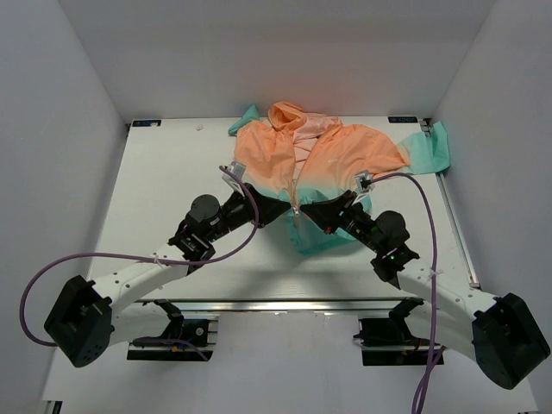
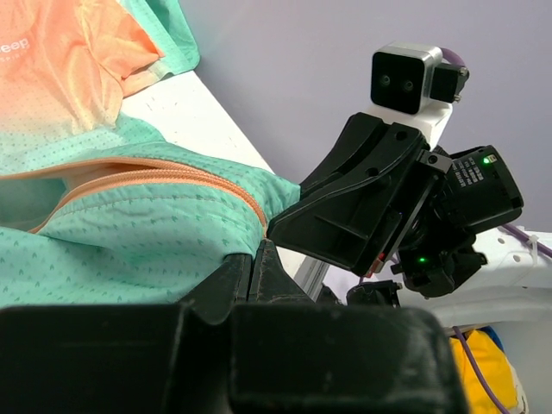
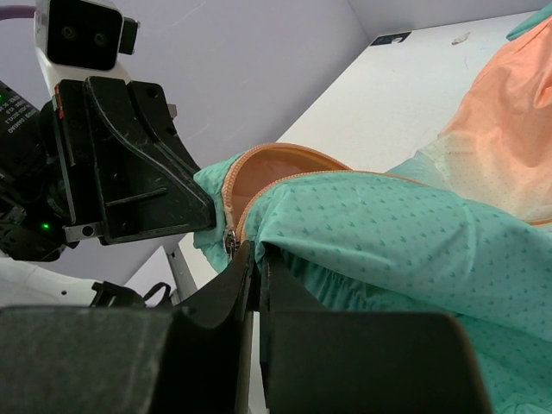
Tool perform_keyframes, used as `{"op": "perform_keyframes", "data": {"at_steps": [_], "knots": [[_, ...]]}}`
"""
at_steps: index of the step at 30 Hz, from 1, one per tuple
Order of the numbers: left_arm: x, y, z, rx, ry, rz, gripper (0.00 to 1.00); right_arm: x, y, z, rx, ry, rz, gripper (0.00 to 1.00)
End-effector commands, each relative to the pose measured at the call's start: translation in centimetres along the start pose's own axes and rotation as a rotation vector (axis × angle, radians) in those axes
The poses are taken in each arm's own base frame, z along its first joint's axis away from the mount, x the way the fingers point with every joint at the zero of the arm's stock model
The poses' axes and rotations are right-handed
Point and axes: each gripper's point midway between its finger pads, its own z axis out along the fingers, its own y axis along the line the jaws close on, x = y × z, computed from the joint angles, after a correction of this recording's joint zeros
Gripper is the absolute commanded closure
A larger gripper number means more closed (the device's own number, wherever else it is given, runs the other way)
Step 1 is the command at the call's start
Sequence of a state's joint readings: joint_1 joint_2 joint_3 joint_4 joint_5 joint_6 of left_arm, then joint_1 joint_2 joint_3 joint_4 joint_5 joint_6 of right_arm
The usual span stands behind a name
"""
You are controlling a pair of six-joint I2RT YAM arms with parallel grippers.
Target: Zip up the jacket
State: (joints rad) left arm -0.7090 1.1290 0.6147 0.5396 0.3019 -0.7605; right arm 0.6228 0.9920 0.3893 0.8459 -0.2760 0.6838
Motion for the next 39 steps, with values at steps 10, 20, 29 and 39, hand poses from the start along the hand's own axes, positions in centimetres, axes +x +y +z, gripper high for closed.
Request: {"op": "perform_keyframes", "data": {"at_steps": [10, 20, 29, 39], "knots": [[-0.3, -1.2, 0.2, 0.051, -0.002, -0.010, 1.00, -2.8, 2.5, 0.5, -0.110, -0.110, -0.010, 1.00], [0.9, -1.4, 0.4, 0.091, 0.046, -0.046, 1.00, -3.2, 1.9, 1.3, -0.085, -0.124, 0.007, 1.00], [2.4, -1.7, -0.1, 0.130, 0.094, -0.078, 1.00, -3.5, 1.1, 1.9, -0.048, -0.138, 0.008, 1.00], [4.9, 3.8, -1.1, -0.143, 0.174, -0.063, 1.00, -4.3, 1.3, 2.1, 0.006, -0.097, 0.039, 1.00]]}}
